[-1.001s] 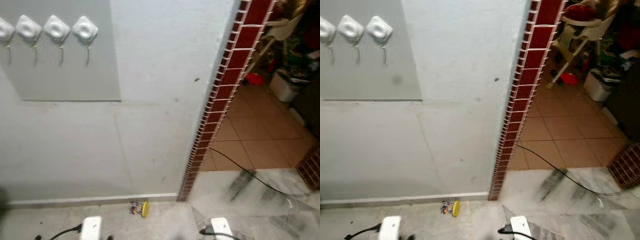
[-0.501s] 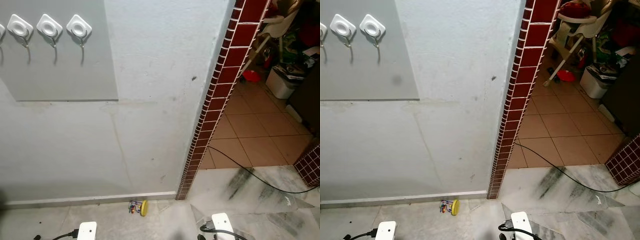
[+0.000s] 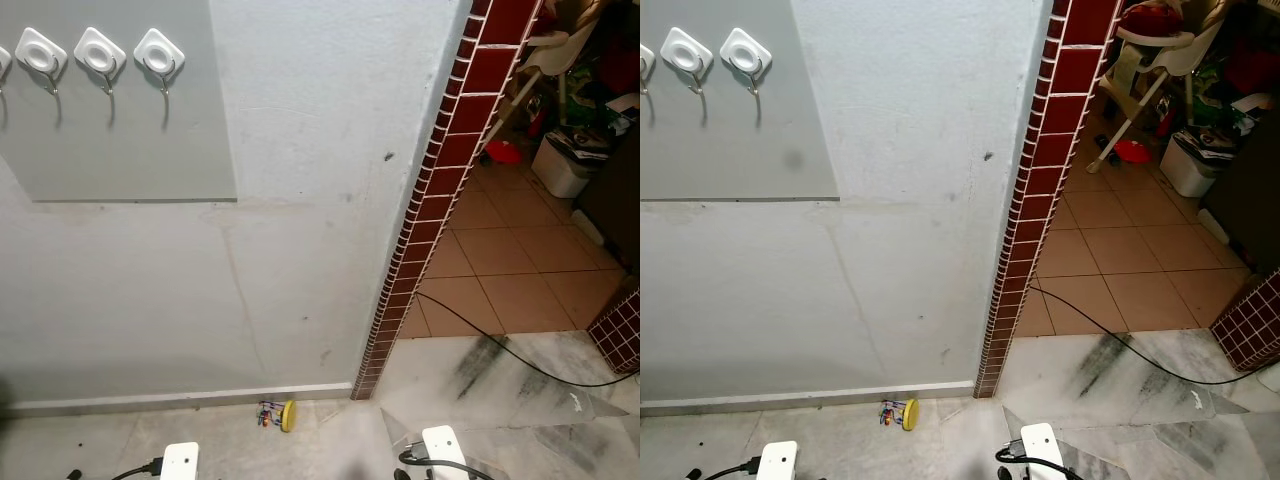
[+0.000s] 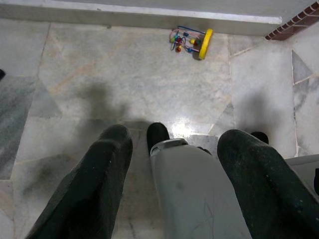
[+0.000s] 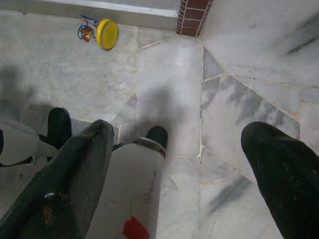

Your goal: Hang keys on a hook

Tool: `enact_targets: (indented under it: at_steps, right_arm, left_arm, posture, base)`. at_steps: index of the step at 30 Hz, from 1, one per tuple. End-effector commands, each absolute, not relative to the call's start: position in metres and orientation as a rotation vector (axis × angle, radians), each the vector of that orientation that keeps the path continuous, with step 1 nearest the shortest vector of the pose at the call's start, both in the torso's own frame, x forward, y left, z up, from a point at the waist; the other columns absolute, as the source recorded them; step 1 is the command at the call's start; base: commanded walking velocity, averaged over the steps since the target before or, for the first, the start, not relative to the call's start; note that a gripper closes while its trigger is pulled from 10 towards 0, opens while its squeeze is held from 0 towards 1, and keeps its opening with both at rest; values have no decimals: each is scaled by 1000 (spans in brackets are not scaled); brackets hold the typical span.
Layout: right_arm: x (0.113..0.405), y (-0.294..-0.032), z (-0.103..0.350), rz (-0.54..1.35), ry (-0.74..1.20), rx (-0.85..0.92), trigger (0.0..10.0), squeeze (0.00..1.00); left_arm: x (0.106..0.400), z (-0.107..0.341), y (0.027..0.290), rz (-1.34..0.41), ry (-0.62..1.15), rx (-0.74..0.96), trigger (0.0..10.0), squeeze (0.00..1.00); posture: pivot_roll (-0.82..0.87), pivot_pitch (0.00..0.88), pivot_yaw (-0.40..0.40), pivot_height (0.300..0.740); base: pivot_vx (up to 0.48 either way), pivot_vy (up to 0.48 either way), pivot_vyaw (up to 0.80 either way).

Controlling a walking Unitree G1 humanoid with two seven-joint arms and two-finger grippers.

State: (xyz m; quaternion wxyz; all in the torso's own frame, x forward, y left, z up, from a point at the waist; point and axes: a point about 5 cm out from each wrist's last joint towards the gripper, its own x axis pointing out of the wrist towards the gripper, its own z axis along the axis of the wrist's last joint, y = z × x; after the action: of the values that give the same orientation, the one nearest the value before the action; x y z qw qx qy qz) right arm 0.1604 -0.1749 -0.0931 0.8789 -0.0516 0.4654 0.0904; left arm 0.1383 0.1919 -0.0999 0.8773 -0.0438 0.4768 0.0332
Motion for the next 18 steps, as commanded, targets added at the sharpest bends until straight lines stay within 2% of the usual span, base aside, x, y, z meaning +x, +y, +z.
enact_targets:
  at_steps: [1, 18]
  right_arm:
    - [161, -176, -92, 196, 962, -136, 10000, 0]
    - [155, -179, -95, 199, 978, -165, 10000, 0]
  left_arm:
    - [136, -101, 190, 66, 1004, -87, 10000, 0]
    - [132, -102, 198, 92, 1013, -105, 10000, 0]
  posture:
    - [-176, 38, -21, 740]
    - [-197, 35, -20, 740]
  base:
    - [0, 0, 800]
    - [0, 0, 800]
